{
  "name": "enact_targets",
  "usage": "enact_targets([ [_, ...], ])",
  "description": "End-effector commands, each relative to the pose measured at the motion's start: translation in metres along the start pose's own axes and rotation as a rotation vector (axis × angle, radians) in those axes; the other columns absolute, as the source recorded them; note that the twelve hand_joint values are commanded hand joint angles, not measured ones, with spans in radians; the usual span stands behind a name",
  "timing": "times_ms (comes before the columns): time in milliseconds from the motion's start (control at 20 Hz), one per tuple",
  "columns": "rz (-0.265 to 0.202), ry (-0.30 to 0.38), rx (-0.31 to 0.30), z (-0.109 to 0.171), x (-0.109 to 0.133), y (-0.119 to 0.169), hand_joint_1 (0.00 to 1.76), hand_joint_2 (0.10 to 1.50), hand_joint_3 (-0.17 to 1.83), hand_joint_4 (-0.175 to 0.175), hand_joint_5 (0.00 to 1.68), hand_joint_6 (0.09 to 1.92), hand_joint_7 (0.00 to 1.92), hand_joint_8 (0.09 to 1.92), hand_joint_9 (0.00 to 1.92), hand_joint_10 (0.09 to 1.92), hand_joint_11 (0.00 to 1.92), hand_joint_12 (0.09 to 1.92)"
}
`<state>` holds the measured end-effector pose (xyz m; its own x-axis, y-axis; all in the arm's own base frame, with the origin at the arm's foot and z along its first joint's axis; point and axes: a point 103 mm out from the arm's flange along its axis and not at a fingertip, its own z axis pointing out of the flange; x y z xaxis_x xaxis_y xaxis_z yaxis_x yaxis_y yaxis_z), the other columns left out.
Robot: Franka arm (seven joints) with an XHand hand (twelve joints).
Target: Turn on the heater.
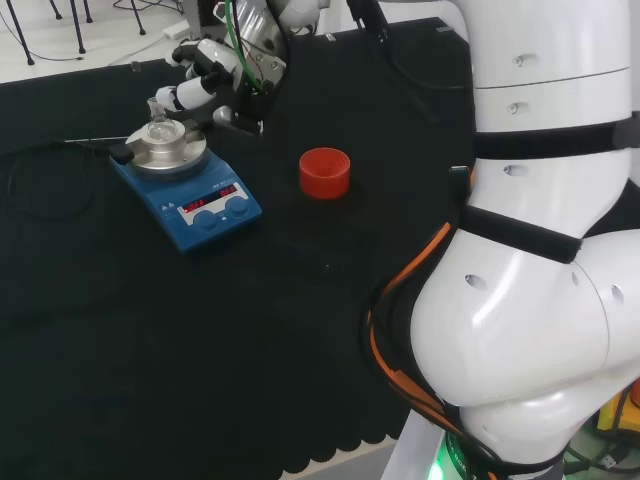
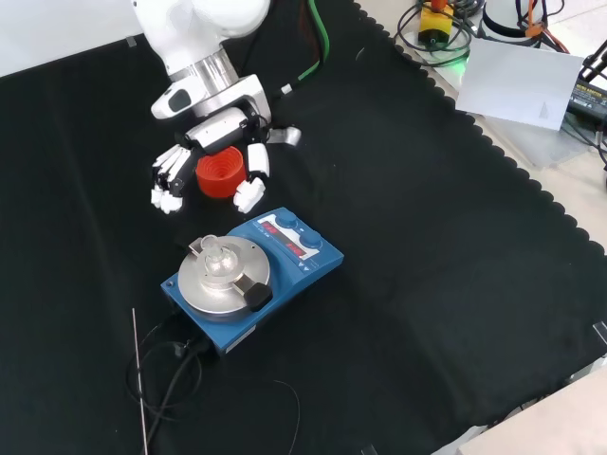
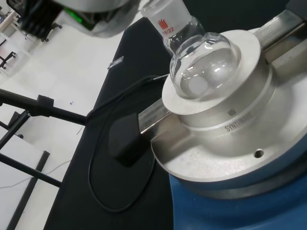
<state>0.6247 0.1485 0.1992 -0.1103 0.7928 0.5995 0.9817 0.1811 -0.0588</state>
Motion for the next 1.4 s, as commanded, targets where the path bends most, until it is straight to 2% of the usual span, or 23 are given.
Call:
enact_targets([
  [50,0.011,-0.005,-0.016,-0.020,-0.002,-0.019,0.84,0.57,0.68,-0.031,0.44,0.28,0.18,0.63,0.43,0.68,0.03,1.41],
  [200,0.008,-0.013,-0.020,-0.022,-0.001,-0.023,0.83,0.57,0.67,-0.030,0.45,0.26,0.18,0.63,0.43,0.68,0.03,1.41],
  [350,0.014,-0.025,-0.020,-0.033,-0.001,-0.043,0.83,0.57,0.67,-0.029,0.45,0.26,0.18,0.63,0.42,0.68,0.03,1.41],
  [650,0.040,-0.099,0.047,-0.036,-0.001,-0.068,0.84,0.58,0.67,-0.020,0.41,0.23,0.20,0.64,0.42,0.68,0.05,1.42],
  [900,0.097,-0.151,0.119,-0.040,-0.002,-0.090,1.05,0.60,0.80,-0.013,0.40,0.14,0.28,0.65,0.52,0.67,0.19,1.39],
  [1000,0.110,-0.177,0.142,-0.042,-0.001,-0.099,1.11,0.60,0.86,-0.013,0.39,0.10,0.37,0.64,0.65,0.62,0.32,1.36],
  [1150,0.132,-0.214,0.191,-0.042,0.003,-0.112,1.15,0.59,0.91,-0.014,0.33,0.09,0.61,0.63,0.92,0.55,0.68,1.26],
  [1250,0.140,-0.234,0.211,-0.041,0.006,-0.121,1.17,0.59,0.91,-0.018,0.30,0.09,0.78,0.64,1.08,0.52,0.92,1.15],
  [1400,0.146,-0.268,0.240,-0.036,0.010,-0.137,1.20,0.61,0.88,-0.029,0.28,0.09,0.98,0.74,1.23,0.54,1.21,0.94],
])
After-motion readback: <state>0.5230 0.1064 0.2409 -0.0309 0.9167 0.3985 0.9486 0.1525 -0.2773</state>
